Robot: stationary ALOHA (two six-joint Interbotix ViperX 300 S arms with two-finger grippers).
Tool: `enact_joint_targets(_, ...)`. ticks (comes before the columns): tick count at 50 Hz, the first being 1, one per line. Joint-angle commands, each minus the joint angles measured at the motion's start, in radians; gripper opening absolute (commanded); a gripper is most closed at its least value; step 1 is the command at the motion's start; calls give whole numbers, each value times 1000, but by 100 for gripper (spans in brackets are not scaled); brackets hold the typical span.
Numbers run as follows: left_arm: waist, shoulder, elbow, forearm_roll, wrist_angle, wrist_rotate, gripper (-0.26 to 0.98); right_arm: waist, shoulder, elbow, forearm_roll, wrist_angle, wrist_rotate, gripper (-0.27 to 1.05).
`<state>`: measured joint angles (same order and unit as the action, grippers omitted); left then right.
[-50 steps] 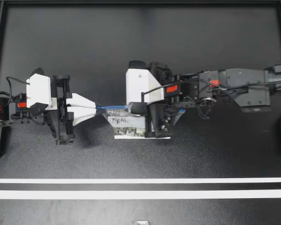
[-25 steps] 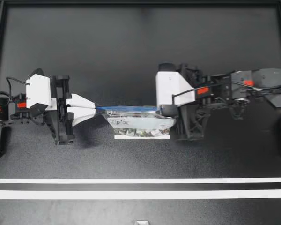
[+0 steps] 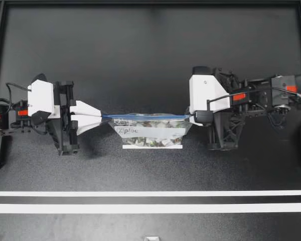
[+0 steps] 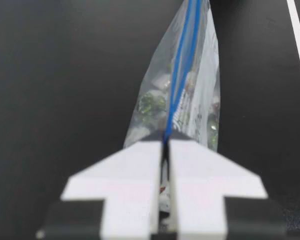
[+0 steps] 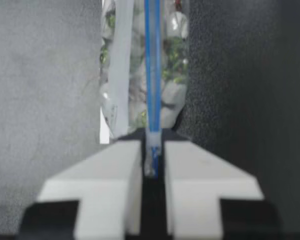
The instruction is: Slide open the ziploc bag.
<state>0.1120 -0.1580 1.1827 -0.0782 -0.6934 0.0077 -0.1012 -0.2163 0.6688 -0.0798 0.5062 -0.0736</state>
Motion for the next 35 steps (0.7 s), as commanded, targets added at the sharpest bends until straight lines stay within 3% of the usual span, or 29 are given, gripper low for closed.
enact_joint_targets(1, 3, -8, -6, -2, -5, 2, -20, -8, -34, 3, -2, -3, 3, -9)
enact_joint_targets(24, 3, -17, -20, -2, -8, 6, -16, -8, -32, 40, -2, -110, 3, -5)
enact_joint_targets(29, 3, -21, -20, 0, -11, 8, -6, -8, -38, 54, 2, -147, 6, 1)
enact_joint_targets(35, 3, -25, -25, 0, -11, 8, 17, -6, -46, 74, 2, -184, 26, 14)
